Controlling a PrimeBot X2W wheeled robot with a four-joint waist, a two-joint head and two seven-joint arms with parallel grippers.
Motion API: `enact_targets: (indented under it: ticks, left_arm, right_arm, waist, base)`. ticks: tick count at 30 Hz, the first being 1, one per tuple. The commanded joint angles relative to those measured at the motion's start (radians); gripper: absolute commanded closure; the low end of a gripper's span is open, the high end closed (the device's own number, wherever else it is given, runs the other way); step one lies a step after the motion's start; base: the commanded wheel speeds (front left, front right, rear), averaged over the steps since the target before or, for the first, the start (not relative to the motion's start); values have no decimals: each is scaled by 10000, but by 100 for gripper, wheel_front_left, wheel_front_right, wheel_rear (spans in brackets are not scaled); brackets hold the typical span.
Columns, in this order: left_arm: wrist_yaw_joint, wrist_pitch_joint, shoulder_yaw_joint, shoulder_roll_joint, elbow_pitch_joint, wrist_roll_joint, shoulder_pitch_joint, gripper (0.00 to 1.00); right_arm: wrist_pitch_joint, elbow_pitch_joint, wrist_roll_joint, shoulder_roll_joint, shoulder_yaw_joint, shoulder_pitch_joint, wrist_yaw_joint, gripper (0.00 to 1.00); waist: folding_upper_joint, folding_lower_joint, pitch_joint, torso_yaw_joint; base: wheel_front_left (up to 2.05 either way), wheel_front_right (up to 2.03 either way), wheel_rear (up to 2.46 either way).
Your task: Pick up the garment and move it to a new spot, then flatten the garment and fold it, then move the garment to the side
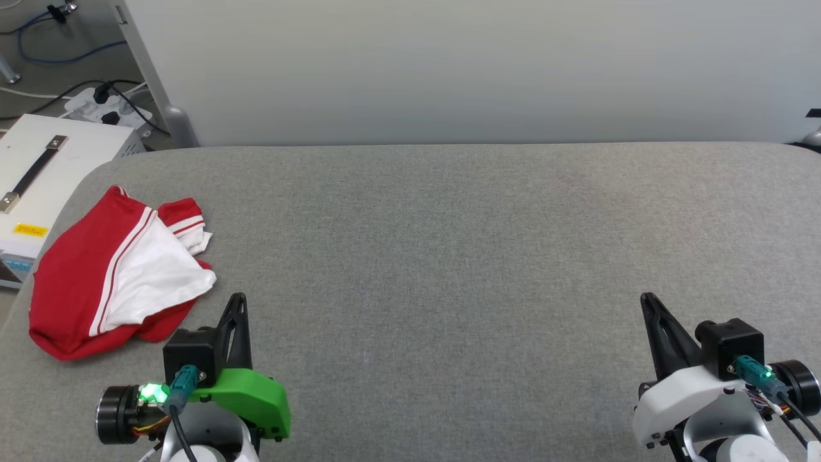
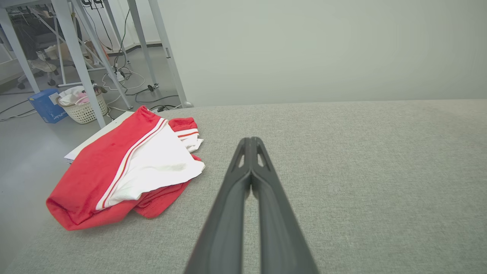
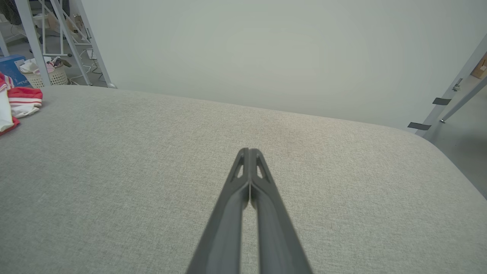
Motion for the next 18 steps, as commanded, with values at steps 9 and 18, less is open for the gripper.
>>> enact_targets:
  ticks: [9,18]
  left_arm:
    - [34,-9,5,-45,-20,85,-27,100]
    - [34,-9,5,-45,-20,85,-27,100]
  right_arm:
    - [24,-22,-97,1,7,-163,-7,100]
    - [24,-22,-97,1,7,-163,-7,100]
  waist:
    - [0,0,0,0]
    - [0,0,0,0]
  base:
    - [0,0,0]
    - [0,0,0]
